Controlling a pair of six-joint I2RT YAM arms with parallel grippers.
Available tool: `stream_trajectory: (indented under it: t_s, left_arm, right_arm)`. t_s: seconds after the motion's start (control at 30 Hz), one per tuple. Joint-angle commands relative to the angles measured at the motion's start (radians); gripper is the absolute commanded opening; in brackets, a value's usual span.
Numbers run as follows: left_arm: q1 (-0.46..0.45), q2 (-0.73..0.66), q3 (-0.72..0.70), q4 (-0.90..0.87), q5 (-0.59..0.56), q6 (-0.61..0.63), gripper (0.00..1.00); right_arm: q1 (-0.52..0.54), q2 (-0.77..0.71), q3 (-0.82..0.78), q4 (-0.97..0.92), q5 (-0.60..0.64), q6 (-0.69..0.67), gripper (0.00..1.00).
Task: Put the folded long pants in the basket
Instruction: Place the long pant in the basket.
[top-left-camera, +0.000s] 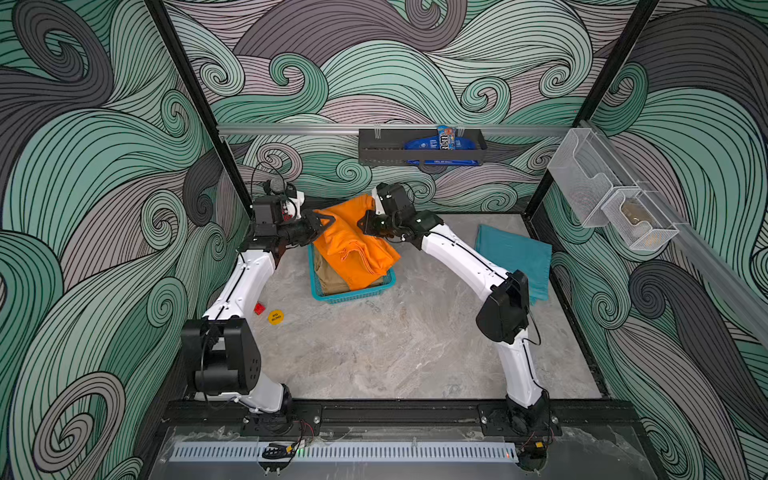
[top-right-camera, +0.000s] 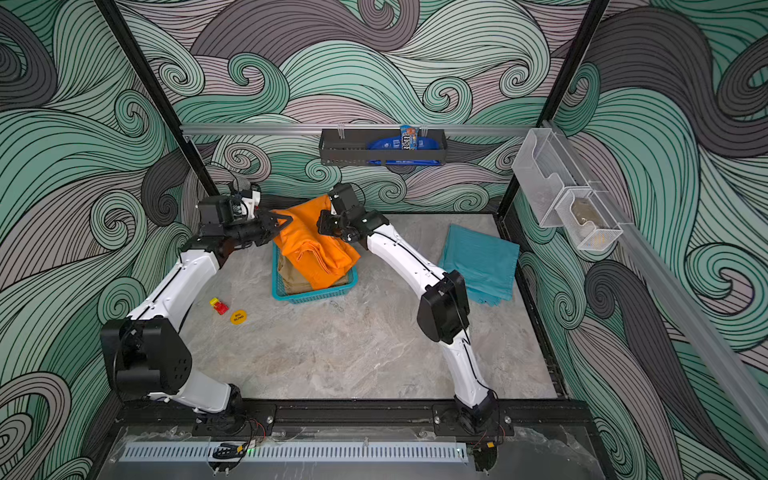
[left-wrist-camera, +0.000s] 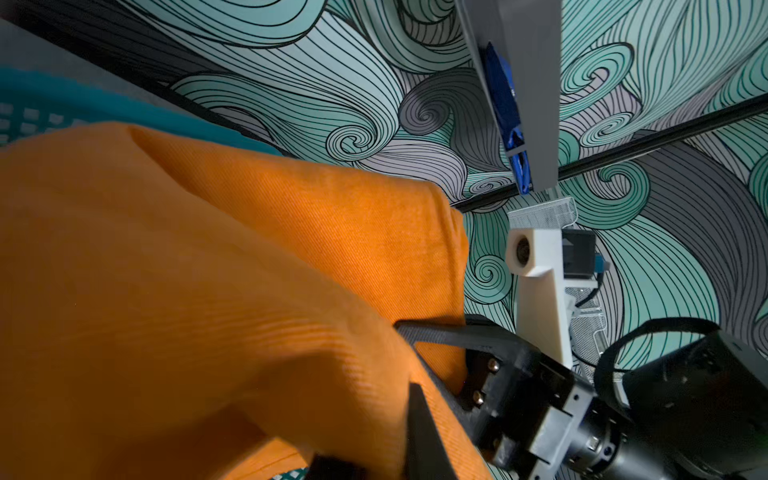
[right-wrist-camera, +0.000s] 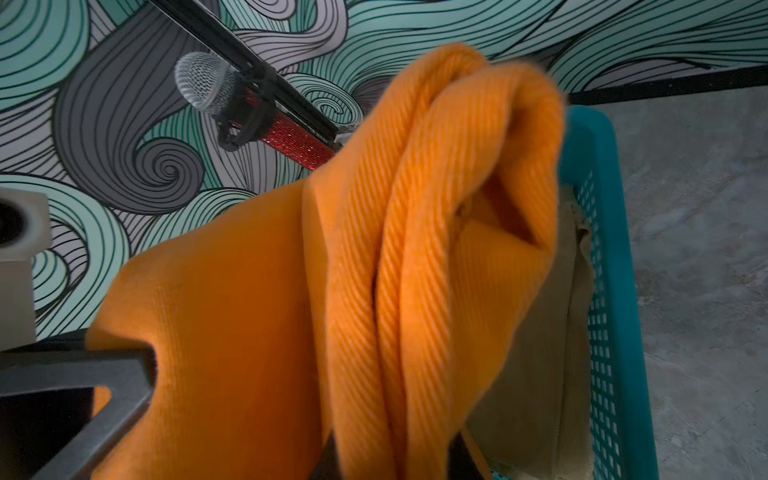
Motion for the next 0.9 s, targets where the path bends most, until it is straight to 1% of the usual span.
stream_trajectory:
  t_s: [0.0, 0.13, 0.37, 0.5, 0.63, 0.67, 0.7, 0.73, 0.77, 0.83, 0.87]
  left_arm:
    - [0.026, 0.008, 0.06, 0.129, -0.022, 0.021, 0.0]
    - [0.026, 0.049, 0.028, 0.143, -0.025, 0.031, 0.0]
    - [0.026, 0.087, -0.083, 0.162, -0.058, 0.083, 0.0]
    - [0.026, 0.132, -0.099, 0.098, -0.066, 0.145, 0.0]
    - [0.026, 0.171, -0.132, 0.08, -0.071, 0.166, 0.0]
    - [0.026, 0.176, -0.14, 0.081, -0.072, 0.17, 0.02]
    - [0.025, 0.183, -0.145, 0.079, -0.072, 0.176, 0.09]
    - [0.026, 0.187, -0.149, 0.074, -0.075, 0.183, 0.2]
    - [0.025, 0.189, -0.15, 0.063, -0.083, 0.19, 0.33]
    - [0.025, 0.187, -0.143, 0.031, -0.115, 0.205, 0.56]
    - [0.026, 0.184, -0.136, 0.014, -0.137, 0.208, 0.65]
  right_arm:
    - [-0.007, 0.018, 0.034, -0.007, -0.029, 0.006, 0.0]
    - [-0.026, 0.057, 0.036, -0.007, -0.011, -0.004, 0.0]
    - [-0.052, 0.122, 0.048, -0.008, 0.028, -0.044, 0.0]
    - [-0.053, 0.16, 0.065, -0.007, 0.045, -0.073, 0.0]
    - [-0.06, 0.192, 0.093, -0.007, 0.045, -0.1, 0.0]
    - [-0.063, 0.199, 0.101, -0.006, 0.044, -0.106, 0.0]
    - [-0.067, 0.206, 0.107, -0.008, 0.038, -0.11, 0.0]
    - [-0.071, 0.213, 0.115, -0.007, 0.032, -0.116, 0.0]
    - [-0.075, 0.22, 0.12, -0.007, 0.024, -0.119, 0.03]
    - [-0.09, 0.233, 0.131, -0.007, -0.012, -0.119, 0.19]
    - [-0.095, 0.238, 0.136, -0.004, -0.028, -0.119, 0.27]
